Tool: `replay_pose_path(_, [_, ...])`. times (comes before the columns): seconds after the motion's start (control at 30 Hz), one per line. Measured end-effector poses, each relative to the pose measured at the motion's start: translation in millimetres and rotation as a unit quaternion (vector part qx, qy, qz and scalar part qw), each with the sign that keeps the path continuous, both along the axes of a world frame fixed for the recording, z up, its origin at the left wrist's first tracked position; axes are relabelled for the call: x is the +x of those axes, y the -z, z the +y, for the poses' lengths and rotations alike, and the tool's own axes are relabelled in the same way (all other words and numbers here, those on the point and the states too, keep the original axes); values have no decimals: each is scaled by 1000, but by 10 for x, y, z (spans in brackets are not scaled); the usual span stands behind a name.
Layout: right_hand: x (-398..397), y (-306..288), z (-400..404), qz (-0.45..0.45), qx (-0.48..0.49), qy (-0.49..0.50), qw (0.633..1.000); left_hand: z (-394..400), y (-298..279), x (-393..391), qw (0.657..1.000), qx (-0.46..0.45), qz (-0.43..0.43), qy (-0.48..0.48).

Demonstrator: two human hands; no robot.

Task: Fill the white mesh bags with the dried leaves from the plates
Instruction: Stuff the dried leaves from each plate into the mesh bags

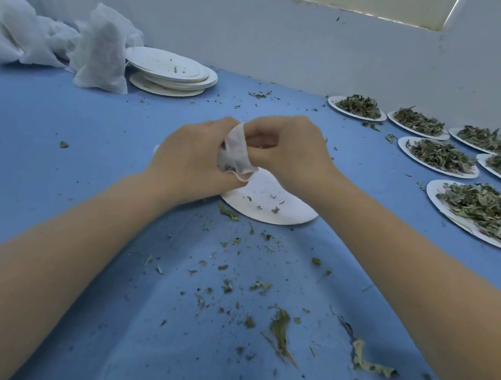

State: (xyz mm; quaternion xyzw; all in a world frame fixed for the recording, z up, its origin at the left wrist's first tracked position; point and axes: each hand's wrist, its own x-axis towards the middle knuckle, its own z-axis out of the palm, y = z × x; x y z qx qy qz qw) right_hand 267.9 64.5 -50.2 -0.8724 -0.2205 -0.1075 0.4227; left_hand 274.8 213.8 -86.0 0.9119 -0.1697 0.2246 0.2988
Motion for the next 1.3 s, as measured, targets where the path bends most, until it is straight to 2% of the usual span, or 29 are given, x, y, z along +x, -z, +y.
replay_pose_path(0.13, [21, -39, -103, 30, 8, -63, 998, 56, -20, 24, 999, -35, 4, 3])
replay_pose_path(0.23, [14, -79, -225, 46, 3, -79, 996, 142, -32, 37, 999, 28, 35, -1])
replay_pose_path(0.3, [0, -86, -305, 51, 40, -47, 997, 196, -40, 36, 997, 58, 51, -7])
replay_pose_path(0.37, [-35, -54, -367, 61, 86, 23, 994, 234, -60, 30, 997, 35, 60, -21])
replay_pose_path(0.4, [-56, -22, -398, 72, 65, 66, 993, 242, -75, 29, 997, 20, 64, -29])
replay_pose_path(0.43, [-76, 18, -423, 93, 0, 110, 990, 243, -91, 22, 997, 14, 66, -35])
replay_pose_path(0.5, [-128, 124, -446, 175, -174, 158, 956, 233, -112, -5, 996, 21, 71, -44])
replay_pose_path(0.53, [-162, 165, -428, 206, -230, 162, 937, 227, -117, -29, 996, 22, 74, -48])
replay_pose_path(0.6, [-195, 236, -380, 231, -265, 168, 921, 217, -109, -92, 994, 10, 85, -63])
replay_pose_path(0.83, [-240, 312, -298, 199, -249, 201, 926, 227, -51, -298, 975, -116, 140, -127])
replay_pose_path(1.0, [-216, 194, -153, 170, -182, 208, 946, 376, -222, -262, 963, -177, 132, -154])
replay_pose_path(1.17, [230, -157, 229, 141, -156, 192, 959, 669, -461, 19, 934, -271, 138, -186])
replay_pose_path(1.3, [678, -250, 623, 116, -153, 180, 965, 963, -594, 379, 923, -298, 154, -189])
